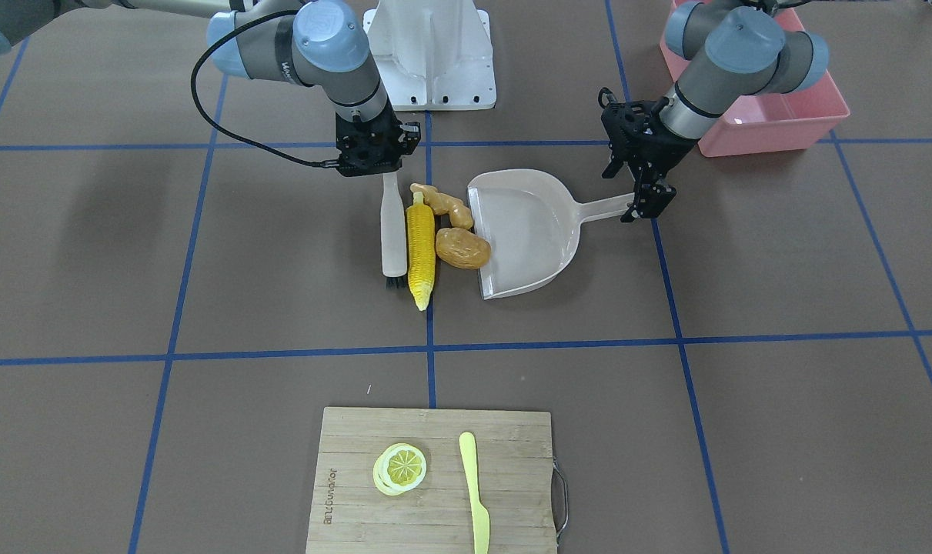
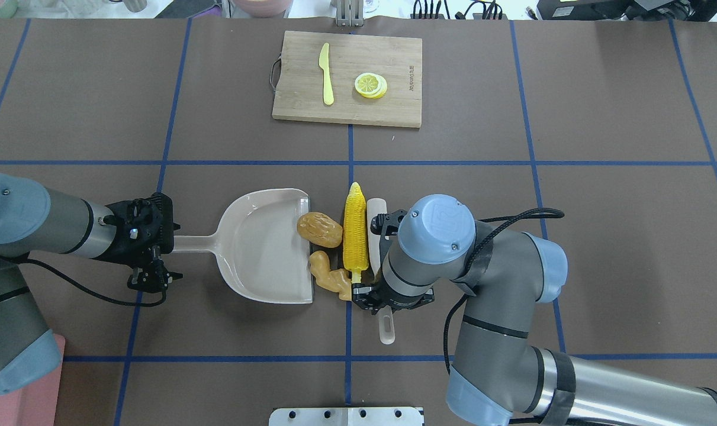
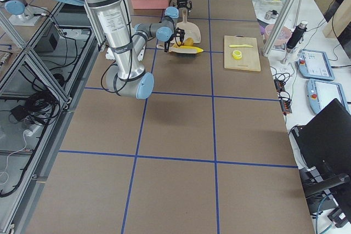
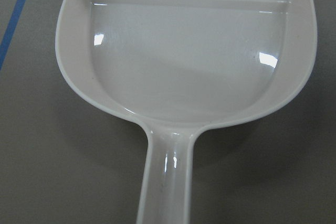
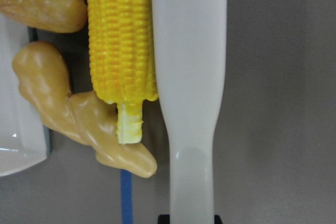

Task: Sweep and dump trash into bin
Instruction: 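Sweep the corn, potato and ginger into the dustpan with the right gripper's brush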

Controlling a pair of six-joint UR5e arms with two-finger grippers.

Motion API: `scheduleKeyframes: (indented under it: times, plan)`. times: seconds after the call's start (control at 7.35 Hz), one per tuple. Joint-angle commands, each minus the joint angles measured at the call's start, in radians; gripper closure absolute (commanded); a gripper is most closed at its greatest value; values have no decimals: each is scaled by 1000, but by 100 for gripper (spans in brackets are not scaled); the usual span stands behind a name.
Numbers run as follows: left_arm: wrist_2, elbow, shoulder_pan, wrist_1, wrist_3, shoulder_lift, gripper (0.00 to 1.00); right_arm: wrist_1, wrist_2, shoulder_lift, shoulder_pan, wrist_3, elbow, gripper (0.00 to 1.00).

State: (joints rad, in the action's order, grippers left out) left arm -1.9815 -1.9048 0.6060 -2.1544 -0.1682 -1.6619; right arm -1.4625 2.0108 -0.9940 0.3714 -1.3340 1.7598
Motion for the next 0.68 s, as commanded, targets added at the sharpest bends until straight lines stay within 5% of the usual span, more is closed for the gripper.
scheduleKeyframes:
  times: [0.0,0.54]
  plan:
    - [0,1,0,-1,1,-1,6,85,-1,61,-17,-37,-80,100]
    - [0,1,0,-2,-1,-2,6,227,0,141,-26,-109,-166,100]
